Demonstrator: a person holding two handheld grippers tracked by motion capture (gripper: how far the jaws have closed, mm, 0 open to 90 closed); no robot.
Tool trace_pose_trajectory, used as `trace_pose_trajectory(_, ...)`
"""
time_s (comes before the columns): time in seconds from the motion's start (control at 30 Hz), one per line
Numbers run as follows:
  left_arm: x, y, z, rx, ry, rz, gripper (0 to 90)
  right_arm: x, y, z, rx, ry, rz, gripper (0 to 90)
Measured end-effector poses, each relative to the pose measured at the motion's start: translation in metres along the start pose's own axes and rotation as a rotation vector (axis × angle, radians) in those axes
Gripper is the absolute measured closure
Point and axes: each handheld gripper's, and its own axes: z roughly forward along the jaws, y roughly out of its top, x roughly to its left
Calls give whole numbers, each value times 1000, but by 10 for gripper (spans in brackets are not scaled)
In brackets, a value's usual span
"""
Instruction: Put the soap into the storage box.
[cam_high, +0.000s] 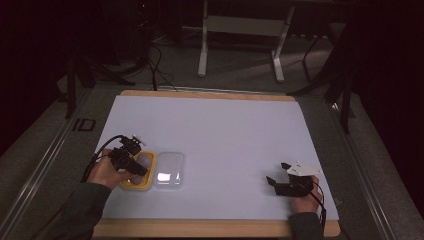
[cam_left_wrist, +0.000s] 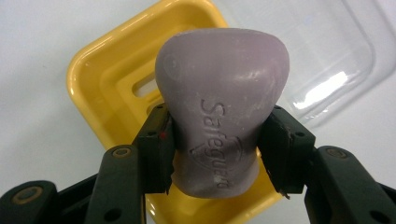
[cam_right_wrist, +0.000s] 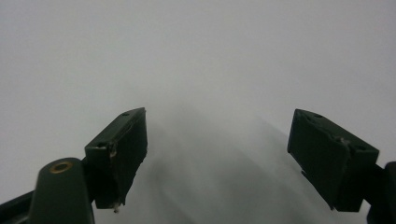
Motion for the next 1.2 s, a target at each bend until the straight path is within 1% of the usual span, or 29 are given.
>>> trace_pose_trajectory(0.13,2,1,4,0,-14,-21,493,0,0,0,1,0,1,196)
trace_pose_trajectory(0.17,3,1,5,0,-26,-33,482,0,0,0,2,1,1,196)
trace_pose_trajectory(0.2,5,1,5,0,-32,-47,450,0,0,0,2,1,0,196)
trace_pose_trajectory(0.23,6,1,5,0,-20,-56,412,0,0,0,2,1,0,196)
trace_pose_trajectory(0.27,7,0,4,-3,-8,-60,400,0,0,0,2,1,0,196)
trace_pose_trajectory(0.3,8,-1,2,-16,-13,-60,383,0,0,0,2,1,0,196)
trace_pose_trajectory(0.33,9,-2,1,-36,-31,-66,378,0,0,0,4,2,0,196)
trace_pose_trajectory(0.37,10,-3,-1,-47,-38,-64,359,0,0,0,5,2,-1,196)
trace_pose_trajectory(0.4,10,-3,-2,-52,-33,-65,347,0,0,0,5,1,-2,196)
trace_pose_trajectory(0.47,10,-2,-3,-62,-28,-57,335,0,0,0,6,1,-3,196)
trace_pose_trajectory(0.53,9,-2,-4,-65,-25,-59,335,0,0,0,5,0,-2,196)
trace_pose_trajectory(0.63,7,-1,-5,-75,-10,-50,335,0,0,0,5,1,-2,196)
trace_pose_trajectory(0.73,4,2,-8,-68,37,-33,335,0,0,0,4,2,0,196)
trace_pose_trajectory(0.77,3,3,-10,-72,43,-24,332,0,0,0,3,2,0,196)
trace_pose_trajectory(0.87,1,5,-14,-94,42,-12,331,0,0,0,4,2,0,196)
trace_pose_trajectory(1.1,-3,6,-22,-128,51,13,331,0,0,0,4,2,0,196)
trace_pose_trajectory(1.2,-5,6,-25,-158,34,18,331,0,0,0,4,3,1,196)
